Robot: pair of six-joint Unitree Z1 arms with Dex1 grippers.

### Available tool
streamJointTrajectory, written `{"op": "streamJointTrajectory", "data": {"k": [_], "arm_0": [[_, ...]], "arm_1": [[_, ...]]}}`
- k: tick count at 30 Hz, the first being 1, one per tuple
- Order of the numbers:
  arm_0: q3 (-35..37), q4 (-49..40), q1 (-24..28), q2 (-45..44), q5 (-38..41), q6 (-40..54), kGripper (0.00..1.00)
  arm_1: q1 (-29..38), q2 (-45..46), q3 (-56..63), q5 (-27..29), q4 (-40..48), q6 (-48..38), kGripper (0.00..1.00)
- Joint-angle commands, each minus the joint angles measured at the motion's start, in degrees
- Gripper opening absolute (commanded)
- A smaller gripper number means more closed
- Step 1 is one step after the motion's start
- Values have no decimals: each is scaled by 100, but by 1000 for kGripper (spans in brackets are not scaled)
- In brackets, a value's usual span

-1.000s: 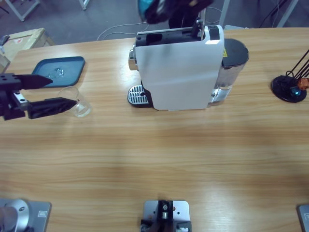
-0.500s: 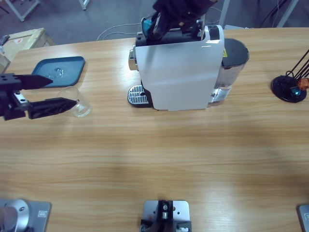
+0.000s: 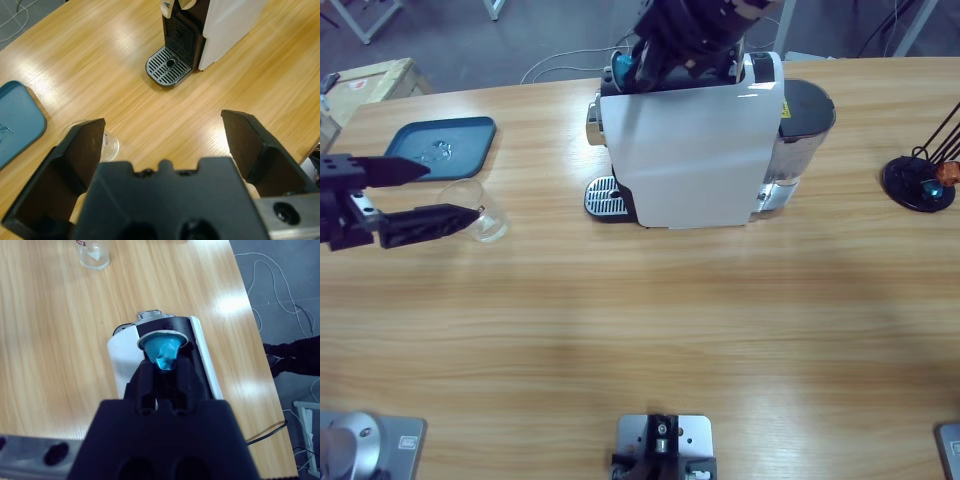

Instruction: Pour coffee

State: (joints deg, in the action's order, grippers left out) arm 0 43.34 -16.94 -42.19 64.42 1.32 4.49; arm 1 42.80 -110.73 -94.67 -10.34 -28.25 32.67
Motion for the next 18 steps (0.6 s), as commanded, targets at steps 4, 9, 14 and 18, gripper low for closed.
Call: {"op": "streamJointTrajectory", "data": {"k": [4,9,14,18], "arm_0": [[-221,-29,-44,74,53,26,991],[-218,-29,-44,-72,53,17,991],[-186,-57,-44,-237,26,-69,991],[-182,-105,-44,-292,37,-123,989]], "arm_1": [[-30,291,151,541,76,-242,1000],[587,866,160,638,65,-488,312],[1538,1593,926,1308,183,-2180,0],[1753,2616,2694,3118,907,-4536,0]]}}
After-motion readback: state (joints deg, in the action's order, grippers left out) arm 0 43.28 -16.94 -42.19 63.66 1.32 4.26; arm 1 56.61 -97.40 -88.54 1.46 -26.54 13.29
